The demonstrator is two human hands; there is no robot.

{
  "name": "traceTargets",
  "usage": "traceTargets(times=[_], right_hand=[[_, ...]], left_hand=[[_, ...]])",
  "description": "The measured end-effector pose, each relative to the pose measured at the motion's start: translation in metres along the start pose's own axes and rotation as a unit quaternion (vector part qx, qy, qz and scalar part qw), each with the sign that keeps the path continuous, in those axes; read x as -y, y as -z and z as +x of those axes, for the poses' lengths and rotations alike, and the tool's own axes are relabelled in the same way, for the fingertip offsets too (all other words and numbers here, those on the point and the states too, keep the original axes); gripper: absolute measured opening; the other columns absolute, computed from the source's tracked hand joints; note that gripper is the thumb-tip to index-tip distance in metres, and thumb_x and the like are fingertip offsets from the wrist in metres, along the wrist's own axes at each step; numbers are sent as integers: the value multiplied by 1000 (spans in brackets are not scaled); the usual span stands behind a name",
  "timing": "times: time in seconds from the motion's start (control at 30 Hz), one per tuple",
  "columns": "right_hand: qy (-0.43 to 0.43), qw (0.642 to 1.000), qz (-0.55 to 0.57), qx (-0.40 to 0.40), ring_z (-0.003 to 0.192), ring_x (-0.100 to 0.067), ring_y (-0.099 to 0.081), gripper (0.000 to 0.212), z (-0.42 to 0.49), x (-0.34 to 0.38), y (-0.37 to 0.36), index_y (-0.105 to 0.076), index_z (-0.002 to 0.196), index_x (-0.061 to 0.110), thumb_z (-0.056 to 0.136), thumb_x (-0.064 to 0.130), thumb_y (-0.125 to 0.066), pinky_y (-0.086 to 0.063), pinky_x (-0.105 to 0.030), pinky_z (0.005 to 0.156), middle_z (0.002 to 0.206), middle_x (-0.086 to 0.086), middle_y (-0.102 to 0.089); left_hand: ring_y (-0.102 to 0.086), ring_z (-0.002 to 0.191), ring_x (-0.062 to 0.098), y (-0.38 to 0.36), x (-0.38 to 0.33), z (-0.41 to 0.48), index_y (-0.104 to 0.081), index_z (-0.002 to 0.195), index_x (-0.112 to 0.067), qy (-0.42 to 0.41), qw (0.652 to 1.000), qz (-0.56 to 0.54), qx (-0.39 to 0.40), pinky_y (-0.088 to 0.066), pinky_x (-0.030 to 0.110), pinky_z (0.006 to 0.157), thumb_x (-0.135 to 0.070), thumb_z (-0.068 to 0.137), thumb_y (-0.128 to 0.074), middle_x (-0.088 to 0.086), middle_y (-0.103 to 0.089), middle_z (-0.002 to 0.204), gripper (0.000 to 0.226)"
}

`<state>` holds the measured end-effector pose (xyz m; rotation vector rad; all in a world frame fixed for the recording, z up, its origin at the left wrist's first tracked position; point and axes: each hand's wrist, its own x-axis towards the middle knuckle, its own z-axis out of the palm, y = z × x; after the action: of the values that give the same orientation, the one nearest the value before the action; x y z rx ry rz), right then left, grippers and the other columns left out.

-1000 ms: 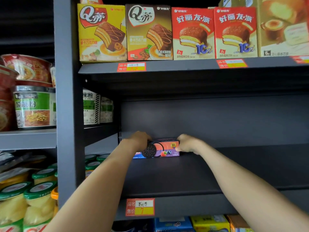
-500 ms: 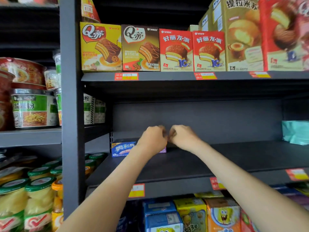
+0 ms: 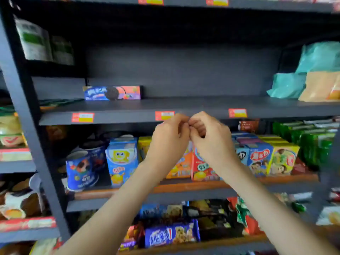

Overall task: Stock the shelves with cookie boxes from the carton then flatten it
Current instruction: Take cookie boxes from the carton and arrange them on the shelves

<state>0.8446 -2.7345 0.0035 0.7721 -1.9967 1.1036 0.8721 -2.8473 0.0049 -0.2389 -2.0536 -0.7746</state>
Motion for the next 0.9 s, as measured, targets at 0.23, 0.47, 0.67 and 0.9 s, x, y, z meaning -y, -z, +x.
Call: traceTargets(times=[0.23, 0.47, 0.67, 0.9], right_hand=[[-158, 979, -17, 127, 73, -15, -57, 11, -163, -103, -2, -63, 97, 9, 86, 9, -62, -44, -27, 68, 79, 1, -62], [-366, 891, -68, 259, 69, -27, -64, 16, -378, -225, -61, -64, 90, 3, 80, 15, -58, -27, -20, 58, 75, -11, -66], [-483, 787, -87, 374, 95, -27, -64, 19, -593, -301, -117, -61, 105, 3, 87, 11, -62, -44, -25, 75, 102, -12, -66], [-549, 697, -86, 452, 107, -32, -58, 26, -789, -343, -166, -58, 113, -3, 88, 1, -57, -42, -34, 88, 111, -20, -62]], left_hand=[[-63, 74, 34, -101, 20, -160, -63, 104, -11, 128, 971, 11, 201, -44, 37, 60, -20, 87, -45, 9, -67, 77, 26], [-63, 86, 37, -208, 113, -380, -57, 114, -13, 277, 836, 52, 471, -47, 37, 68, -22, 95, -43, 17, -67, 94, 25], [-64, 90, 36, -252, 198, -584, -55, 116, -13, 404, 709, 83, 572, -47, 35, 66, -22, 98, -40, 17, -66, 99, 26], [-62, 98, 29, -265, 266, -771, -57, 115, -10, 448, 633, 97, 624, -50, 33, 78, -18, 97, -41, 10, -65, 103, 25]])
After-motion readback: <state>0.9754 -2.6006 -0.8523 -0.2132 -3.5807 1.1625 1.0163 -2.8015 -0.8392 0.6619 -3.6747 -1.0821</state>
